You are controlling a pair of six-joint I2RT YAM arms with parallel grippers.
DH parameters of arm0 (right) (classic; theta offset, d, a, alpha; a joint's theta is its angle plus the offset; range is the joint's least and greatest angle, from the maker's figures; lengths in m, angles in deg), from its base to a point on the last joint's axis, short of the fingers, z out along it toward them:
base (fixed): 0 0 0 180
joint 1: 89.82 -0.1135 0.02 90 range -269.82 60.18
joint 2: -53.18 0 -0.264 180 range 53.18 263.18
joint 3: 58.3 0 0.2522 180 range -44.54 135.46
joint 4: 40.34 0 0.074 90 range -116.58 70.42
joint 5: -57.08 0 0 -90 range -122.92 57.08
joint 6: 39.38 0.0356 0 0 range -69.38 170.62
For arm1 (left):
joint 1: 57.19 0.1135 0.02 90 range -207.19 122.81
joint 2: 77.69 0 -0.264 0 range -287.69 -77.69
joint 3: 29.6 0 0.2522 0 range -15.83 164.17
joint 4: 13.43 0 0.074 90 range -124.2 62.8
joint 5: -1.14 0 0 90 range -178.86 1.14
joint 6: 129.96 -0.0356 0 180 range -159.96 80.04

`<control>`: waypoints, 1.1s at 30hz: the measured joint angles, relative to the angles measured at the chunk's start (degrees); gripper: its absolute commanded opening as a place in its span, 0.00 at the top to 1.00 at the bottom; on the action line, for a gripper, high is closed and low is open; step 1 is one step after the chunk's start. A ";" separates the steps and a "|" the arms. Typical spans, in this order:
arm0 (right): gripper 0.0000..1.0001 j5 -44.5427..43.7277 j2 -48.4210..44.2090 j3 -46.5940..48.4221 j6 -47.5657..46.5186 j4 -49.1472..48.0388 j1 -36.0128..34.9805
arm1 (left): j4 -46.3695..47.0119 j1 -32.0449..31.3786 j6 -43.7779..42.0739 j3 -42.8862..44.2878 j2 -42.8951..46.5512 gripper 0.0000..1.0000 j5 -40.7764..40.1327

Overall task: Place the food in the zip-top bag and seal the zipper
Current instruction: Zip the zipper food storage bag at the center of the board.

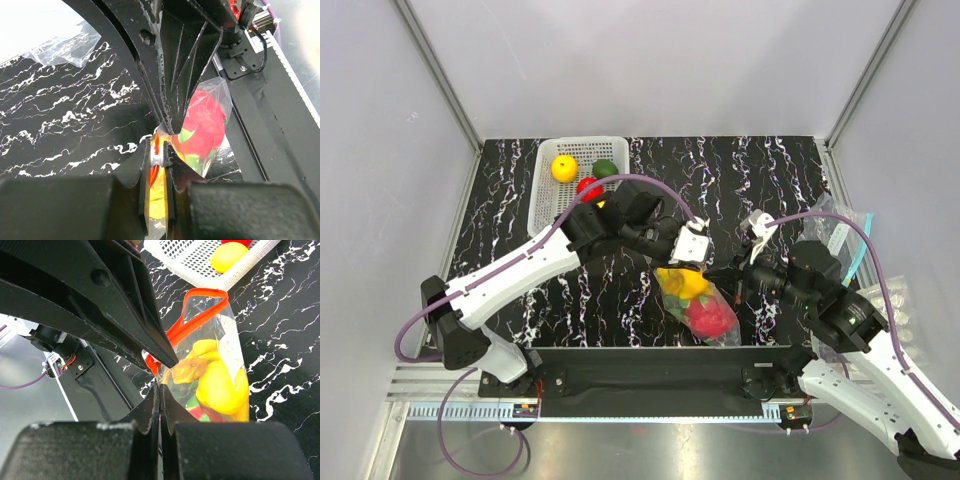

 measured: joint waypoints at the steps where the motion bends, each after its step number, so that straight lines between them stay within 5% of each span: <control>1: 1.00 -0.02 -0.33 -0.02 -0.02 0.04 0.00 | 0.02 0.00 0.02 0.00 0.00 0.99 -0.11; 15: 1.00 -1.77 -6.93 4.55 -1.75 0.94 0.00 | 0.61 0.04 1.60 -0.57 -0.13 1.00 -3.82; 17: 0.78 -1.79 -7.34 4.57 -1.77 1.05 0.00 | 0.63 0.22 2.27 -0.63 -0.13 1.00 -4.22; 21: 0.74 -1.79 -5.68 4.57 -2.27 1.11 0.00 | 0.68 0.28 4.33 -0.66 -0.13 1.00 -4.26; 26: 0.47 -1.66 -0.15 4.55 -2.43 1.01 0.00 | 1.09 0.28 7.19 -0.66 -0.13 1.00 -4.04; 33: 0.58 -1.51 3.65 2.73 -2.32 -0.57 0.00 | 1.11 0.28 10.73 -0.63 -0.13 1.00 -4.26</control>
